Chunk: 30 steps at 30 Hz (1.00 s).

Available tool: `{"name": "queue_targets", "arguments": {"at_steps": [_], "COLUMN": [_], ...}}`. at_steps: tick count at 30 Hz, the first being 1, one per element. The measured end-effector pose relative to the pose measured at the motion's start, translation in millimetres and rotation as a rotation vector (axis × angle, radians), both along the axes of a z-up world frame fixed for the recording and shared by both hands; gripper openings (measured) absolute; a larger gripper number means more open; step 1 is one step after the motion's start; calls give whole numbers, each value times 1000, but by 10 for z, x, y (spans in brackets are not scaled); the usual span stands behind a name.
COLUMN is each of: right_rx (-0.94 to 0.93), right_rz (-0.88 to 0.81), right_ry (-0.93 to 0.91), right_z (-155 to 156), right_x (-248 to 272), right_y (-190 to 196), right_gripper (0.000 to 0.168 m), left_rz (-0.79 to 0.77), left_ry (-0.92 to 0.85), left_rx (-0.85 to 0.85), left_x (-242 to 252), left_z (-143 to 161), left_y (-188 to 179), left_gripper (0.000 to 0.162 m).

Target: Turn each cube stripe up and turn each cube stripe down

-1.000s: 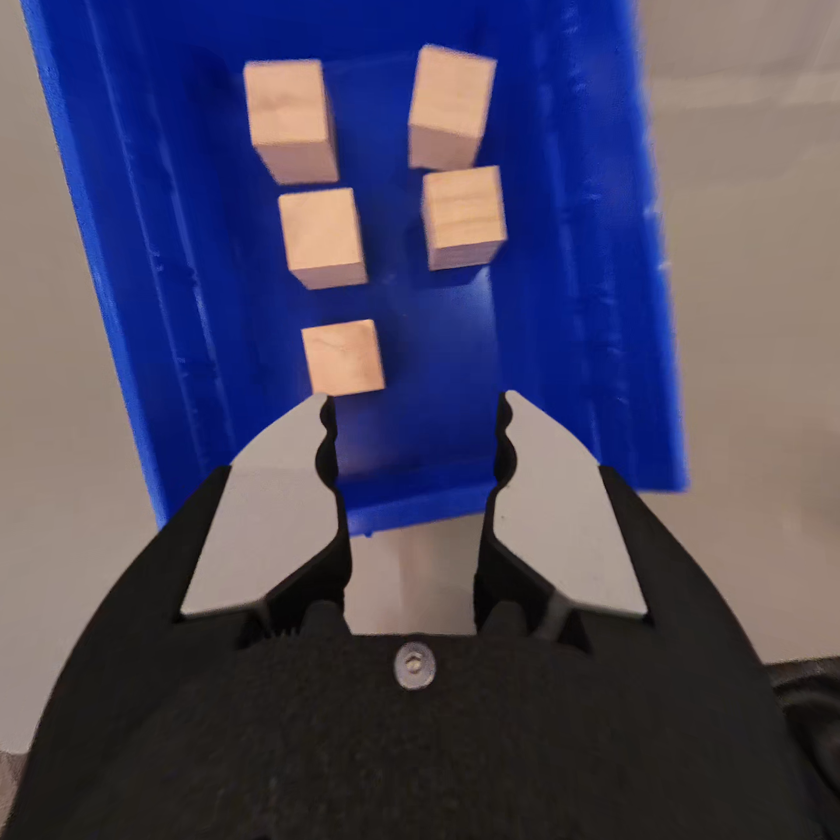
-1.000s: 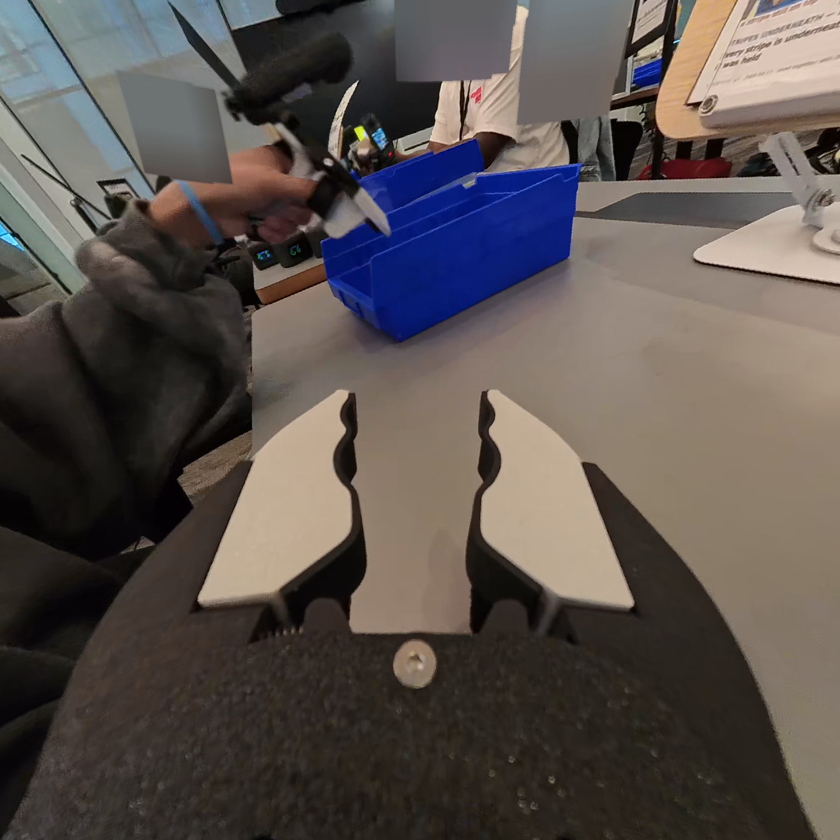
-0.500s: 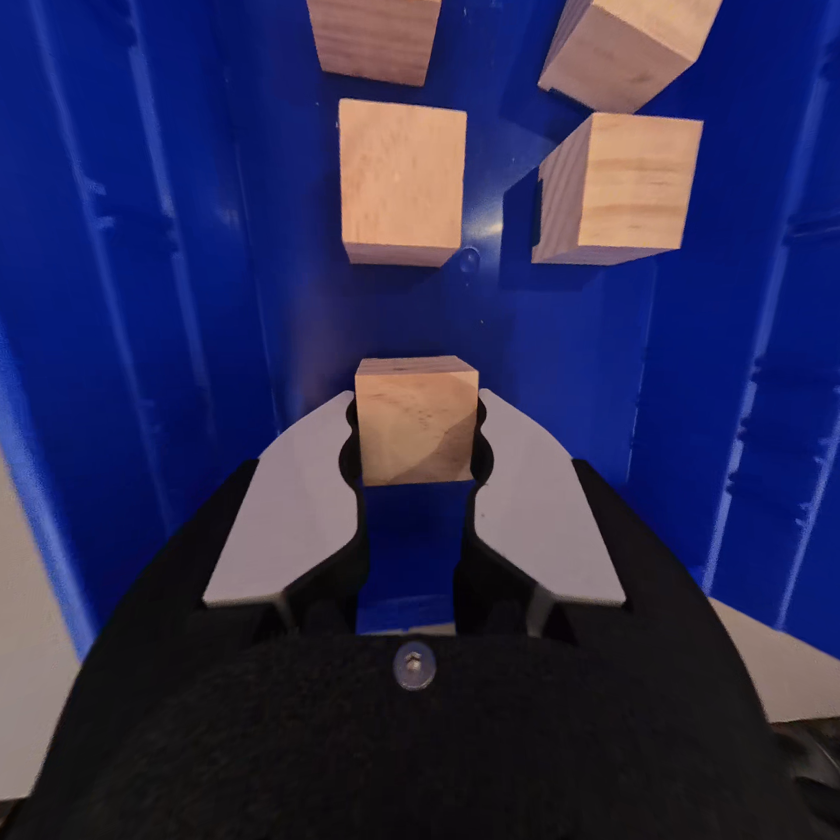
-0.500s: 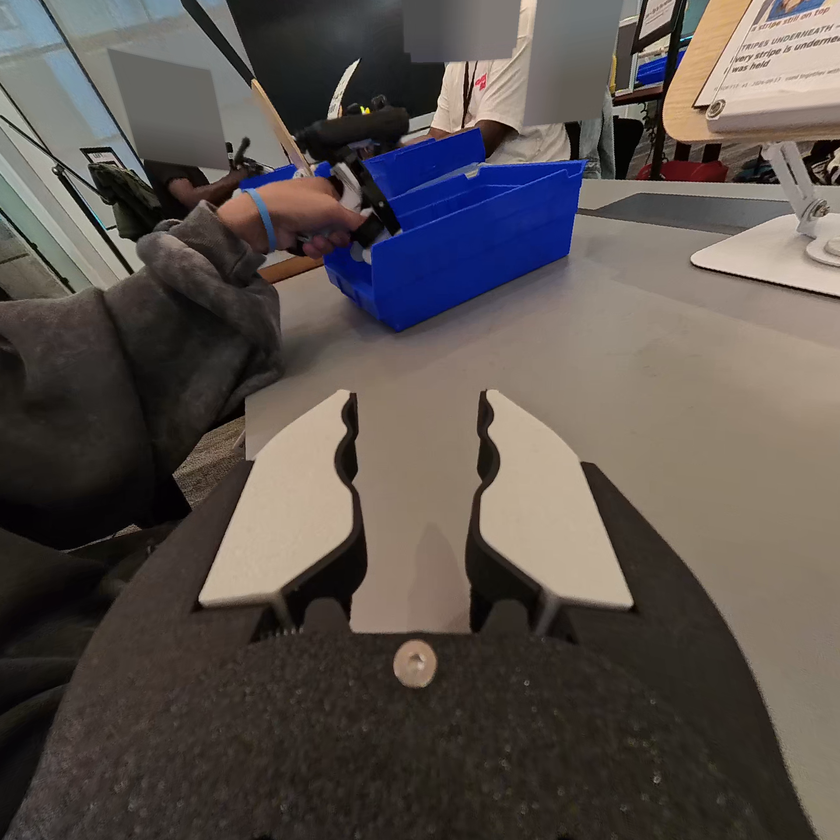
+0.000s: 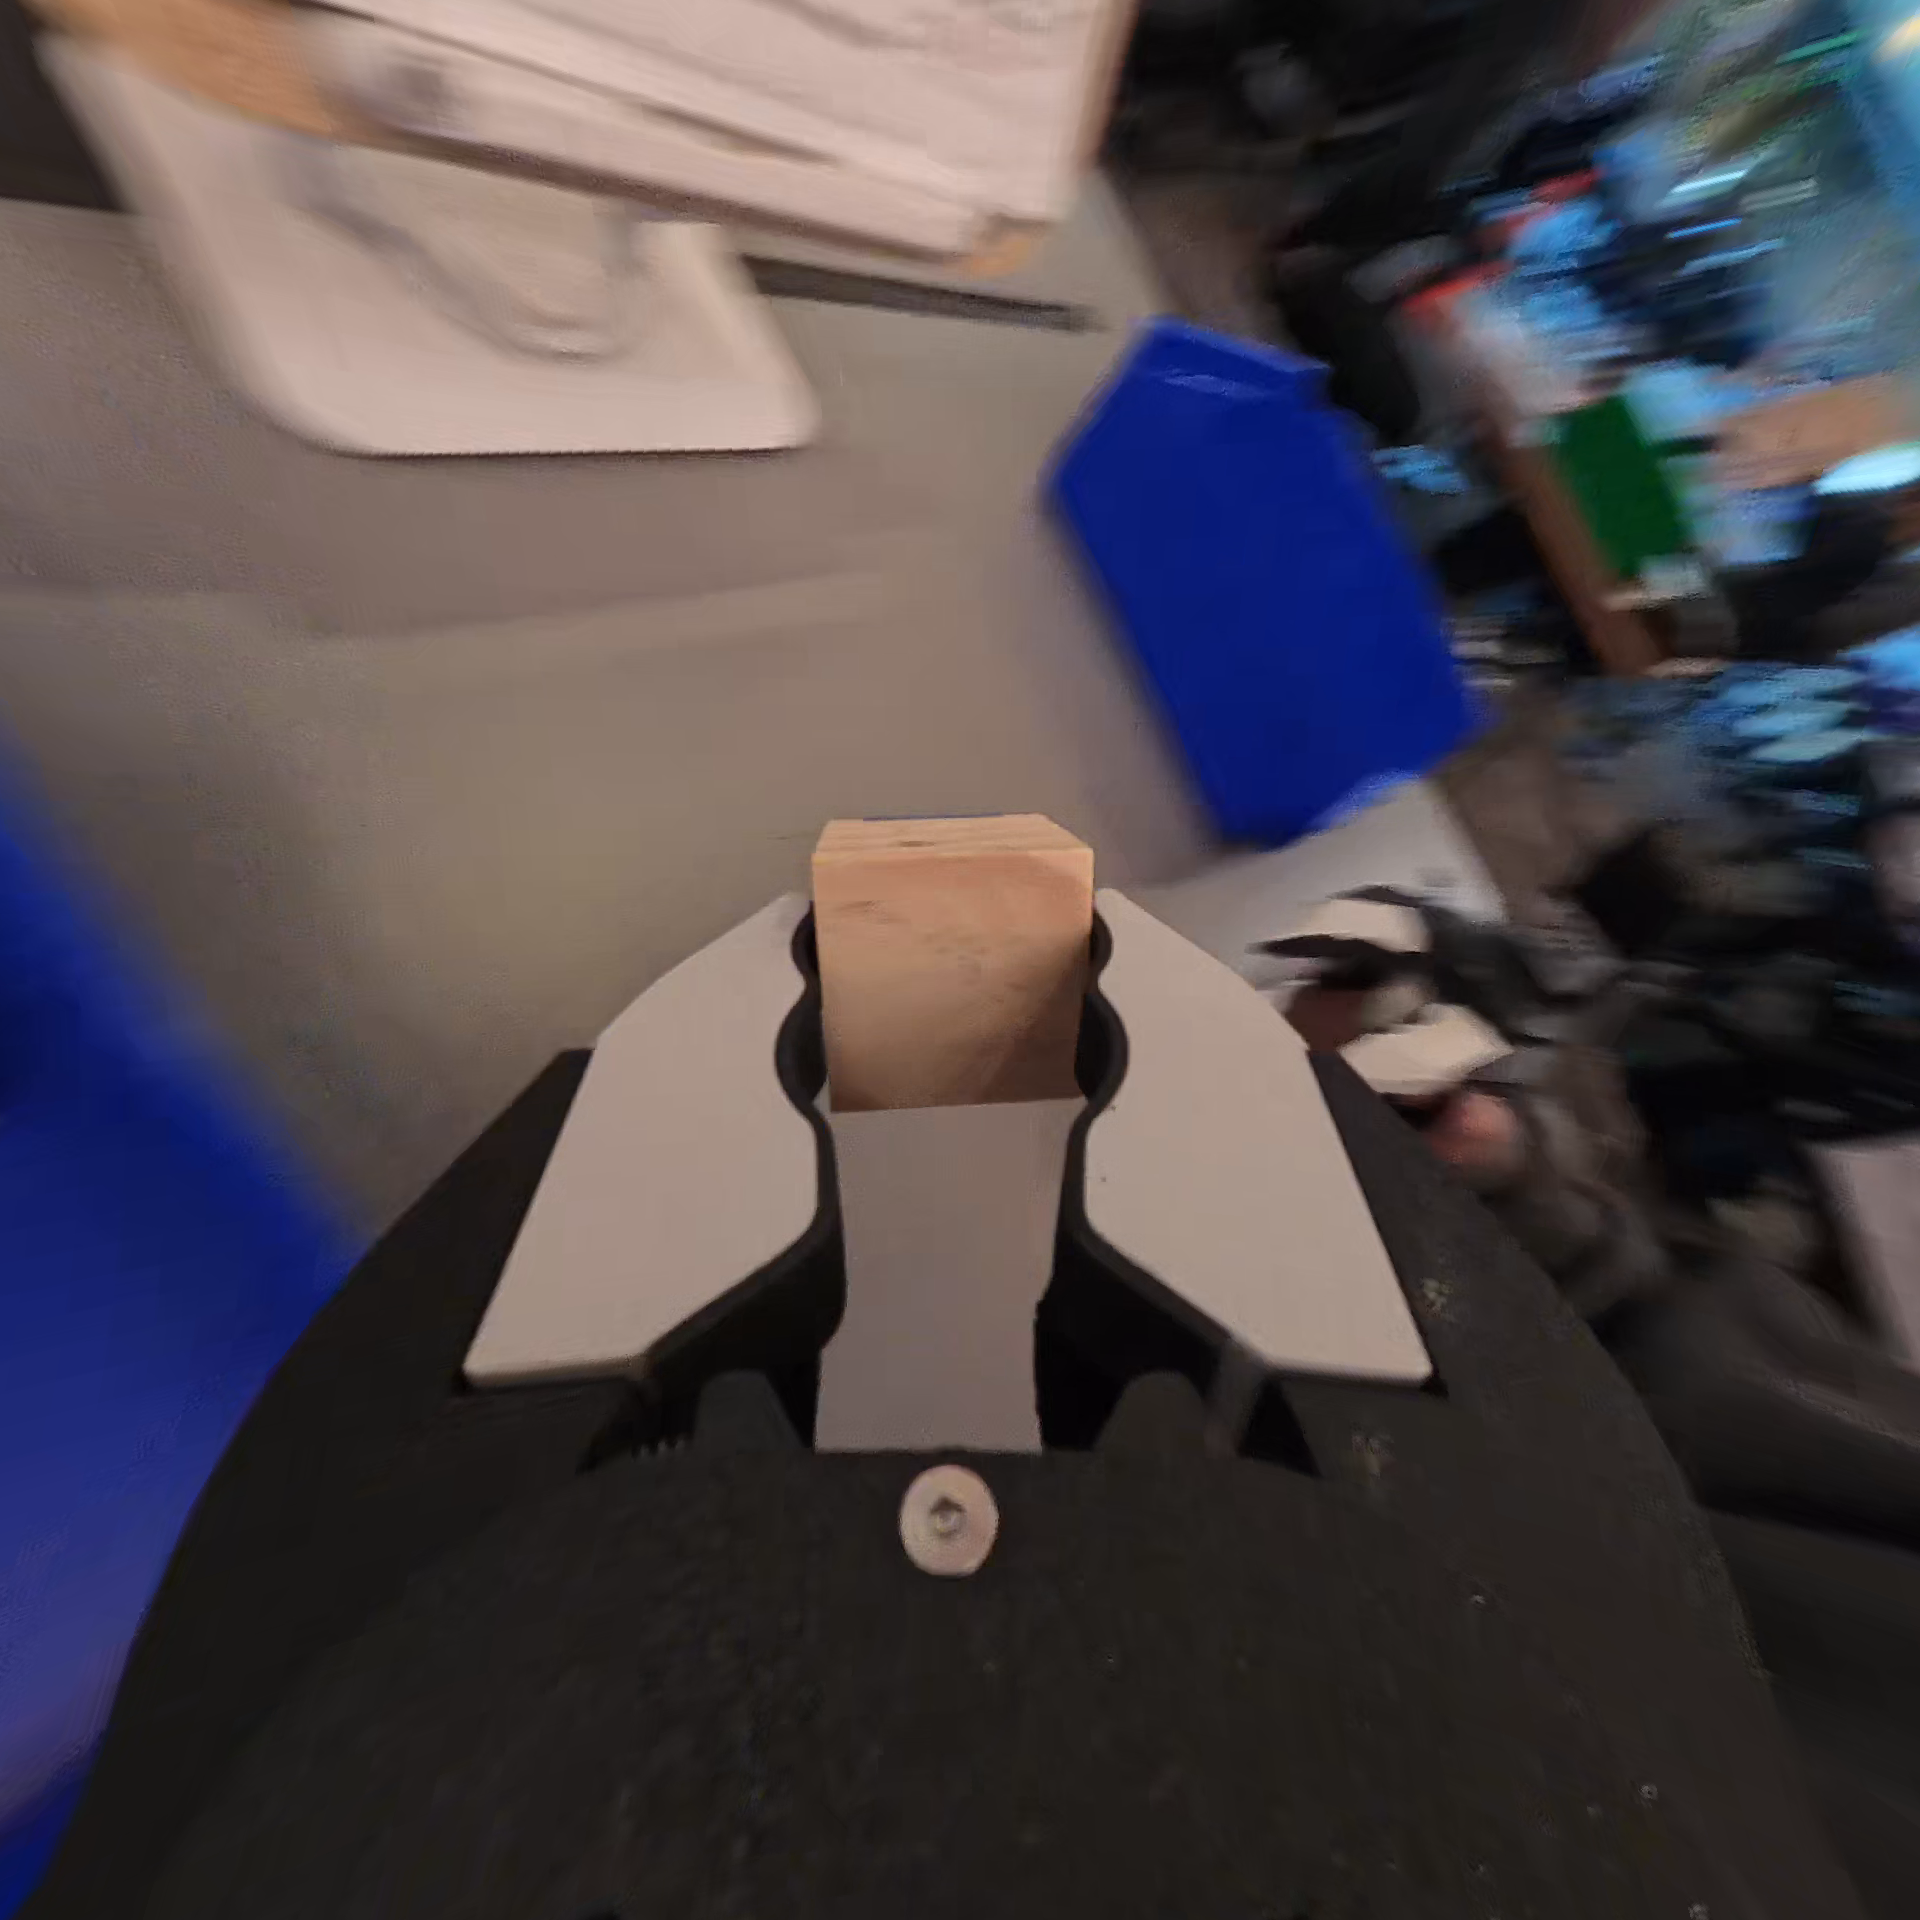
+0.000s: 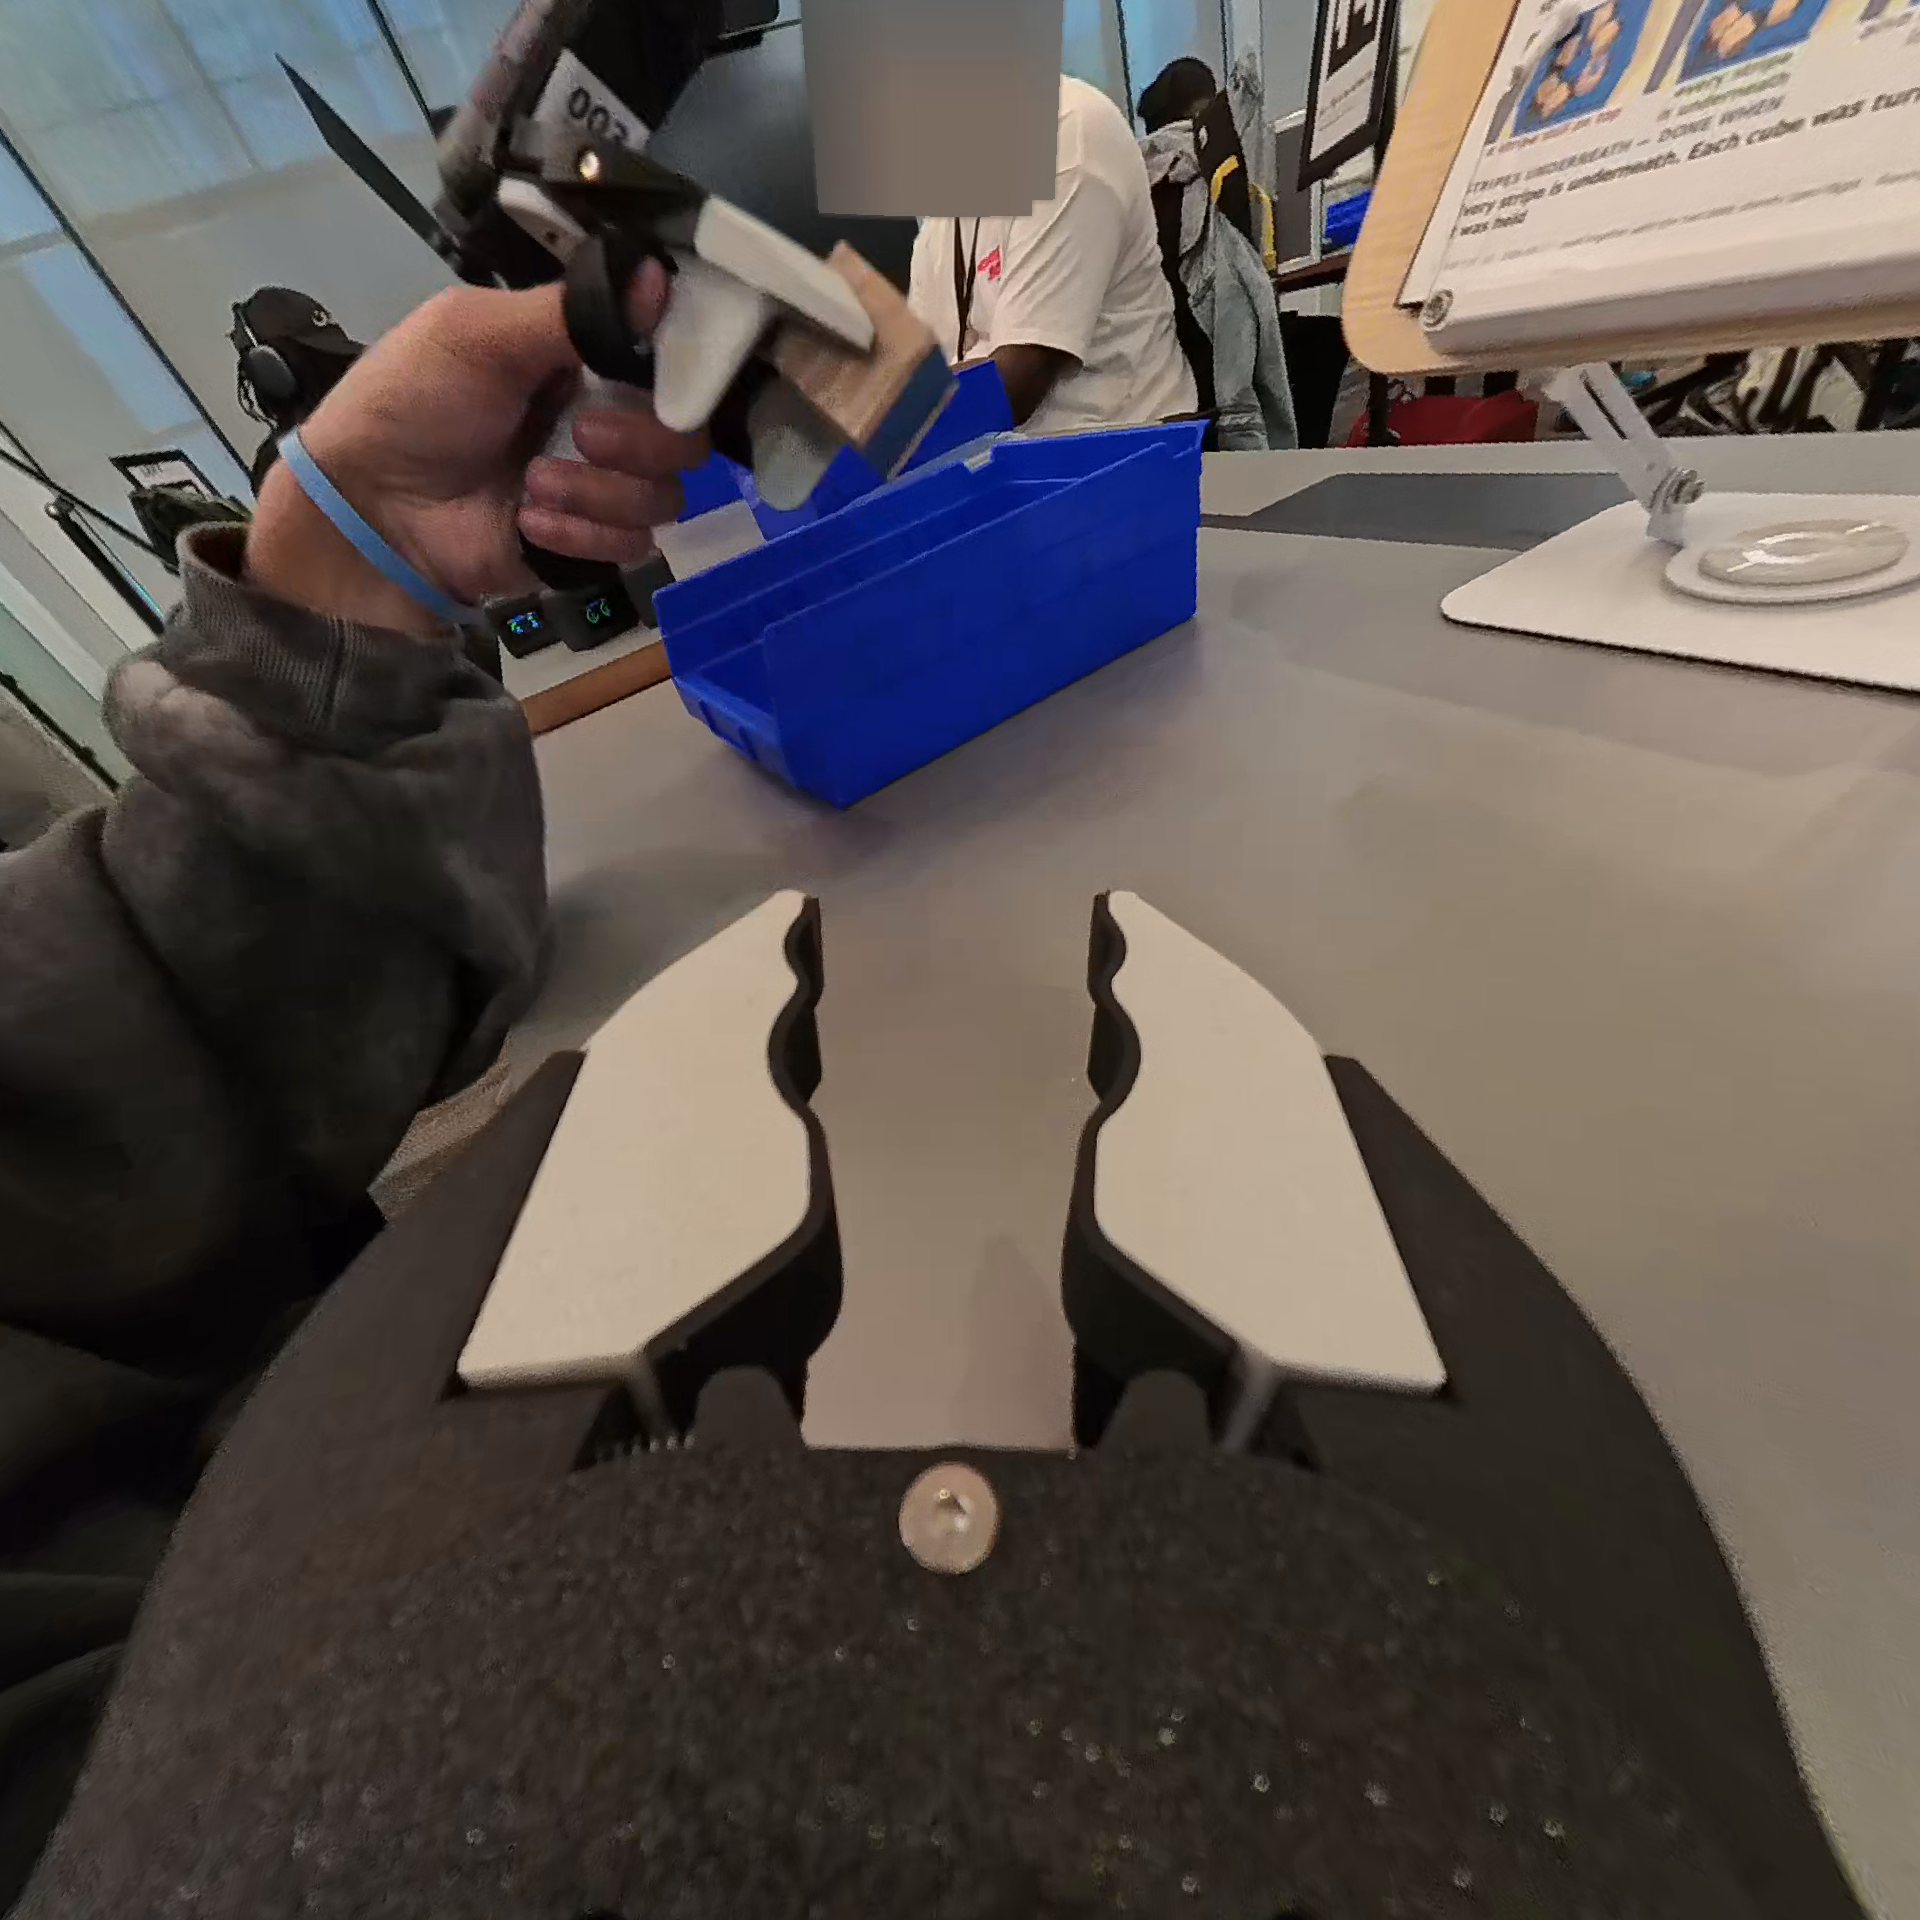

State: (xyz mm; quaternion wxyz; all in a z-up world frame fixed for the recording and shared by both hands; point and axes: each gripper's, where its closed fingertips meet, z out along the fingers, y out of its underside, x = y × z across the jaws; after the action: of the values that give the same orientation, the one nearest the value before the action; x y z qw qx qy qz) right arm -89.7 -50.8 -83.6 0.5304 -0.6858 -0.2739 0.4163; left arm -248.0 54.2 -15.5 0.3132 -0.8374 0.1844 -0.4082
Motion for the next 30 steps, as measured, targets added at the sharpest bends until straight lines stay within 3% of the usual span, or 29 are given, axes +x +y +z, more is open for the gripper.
{"name": "queue_targets", "arguments": {"at_steps": [5, 9, 16, 19, 25, 30], "right_rx": [-128, -292, -537, -689, -837, -901], "right_rz": [22, 58, 46, 133, 228, 233], "right_ry": [107, 267, 409, 511, 479, 477], "right_z": [-23, 35, 136, 329, 468, 390], "right_x": [34, 47, 26, -64, -317, -478], "right_y": [37, 64, 320, 483, 709, 770], "right_gripper": [53, 55, 63, 68, 72, 70], "left_rz": [-245, -307, -250, -236, -211, -204], "left_ry": [-519, -735, -826, -798, -752, -747], "left_rx": [-253, -424, -486, -462, -415, -415], "left_x": [943, 1209, 1278, 1284, 1267, 1277], "left_z": [142, 104, -59, -98, -123, -153], "left_y": [-258, -338, -282, -271, -244, -233], "left_gripper": [44, 44, 44, 44, 44, 44]}}
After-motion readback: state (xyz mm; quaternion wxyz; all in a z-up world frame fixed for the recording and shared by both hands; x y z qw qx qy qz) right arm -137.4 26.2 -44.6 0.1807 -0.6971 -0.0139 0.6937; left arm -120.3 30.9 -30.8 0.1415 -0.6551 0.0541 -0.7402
